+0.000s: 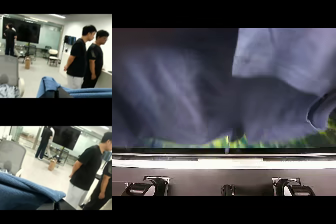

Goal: Fold the shirts.

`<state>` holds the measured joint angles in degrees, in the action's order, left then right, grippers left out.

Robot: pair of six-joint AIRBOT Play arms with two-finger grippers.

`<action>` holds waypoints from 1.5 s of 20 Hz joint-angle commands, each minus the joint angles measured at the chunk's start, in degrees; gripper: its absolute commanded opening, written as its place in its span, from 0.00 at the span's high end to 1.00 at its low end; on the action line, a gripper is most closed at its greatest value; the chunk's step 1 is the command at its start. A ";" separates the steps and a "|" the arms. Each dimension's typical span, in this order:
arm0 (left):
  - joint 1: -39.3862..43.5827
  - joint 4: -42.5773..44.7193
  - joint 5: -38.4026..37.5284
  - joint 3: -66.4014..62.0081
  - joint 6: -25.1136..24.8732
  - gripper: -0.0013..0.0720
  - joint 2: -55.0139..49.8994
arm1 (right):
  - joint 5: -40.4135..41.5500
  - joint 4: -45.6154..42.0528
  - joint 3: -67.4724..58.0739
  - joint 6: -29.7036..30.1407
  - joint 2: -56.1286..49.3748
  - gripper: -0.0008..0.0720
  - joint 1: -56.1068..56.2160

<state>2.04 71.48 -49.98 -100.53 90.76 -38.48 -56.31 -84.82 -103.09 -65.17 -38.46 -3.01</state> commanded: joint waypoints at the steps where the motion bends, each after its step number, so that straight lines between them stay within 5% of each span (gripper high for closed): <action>1: -0.07 5.44 -7.56 0.79 0.55 0.95 -4.13 | -7.41 -1.66 -0.46 -0.20 -5.09 0.93 -0.02; 5: -0.07 6.03 -10.40 11.58 -3.52 0.95 -14.32 | -22.40 -2.01 0.68 0.63 -22.58 0.93 -0.02; 8: -0.04 6.03 -3.80 21.77 -4.00 0.95 -25.07 | -15.82 -2.14 3.06 0.39 -37.79 0.93 0.00; 11: -0.04 5.90 0.63 23.52 -3.96 0.95 -37.46 | -5.42 -0.24 3.06 -6.78 -51.04 0.93 0.00; 13: -0.04 5.42 0.98 23.32 -3.76 0.95 -43.89 | -4.15 2.40 3.06 -12.76 -56.70 0.93 0.00; 18: -0.04 -2.05 0.94 23.30 -3.76 0.95 -50.56 | -4.92 13.35 3.06 -13.70 -63.82 0.93 0.04; 19: -0.13 -2.73 0.57 23.12 -3.74 0.91 -50.45 | -3.85 13.35 2.99 -13.57 -63.76 0.90 0.04; 21: -1.77 -2.64 -7.26 19.54 -3.76 0.23 -50.34 | -7.48 13.88 1.40 -11.47 -62.27 0.36 -1.33; 23: -5.64 -1.38 -20.76 14.60 -6.21 0.15 -49.96 | -14.71 13.90 -0.55 -3.21 -59.65 0.10 -5.20; 26: -13.44 -1.46 -33.24 18.08 -7.67 0.17 -46.88 | -32.13 13.64 -0.44 3.32 -57.61 0.10 -13.88; 30: -19.32 -1.46 -31.58 41.13 -10.10 0.17 -39.12 | -43.60 14.14 3.65 5.84 -57.13 0.25 -21.46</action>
<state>-13.02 70.13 -78.54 -71.11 82.98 -81.78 -89.62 -71.53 -101.38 -62.24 -96.29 -19.51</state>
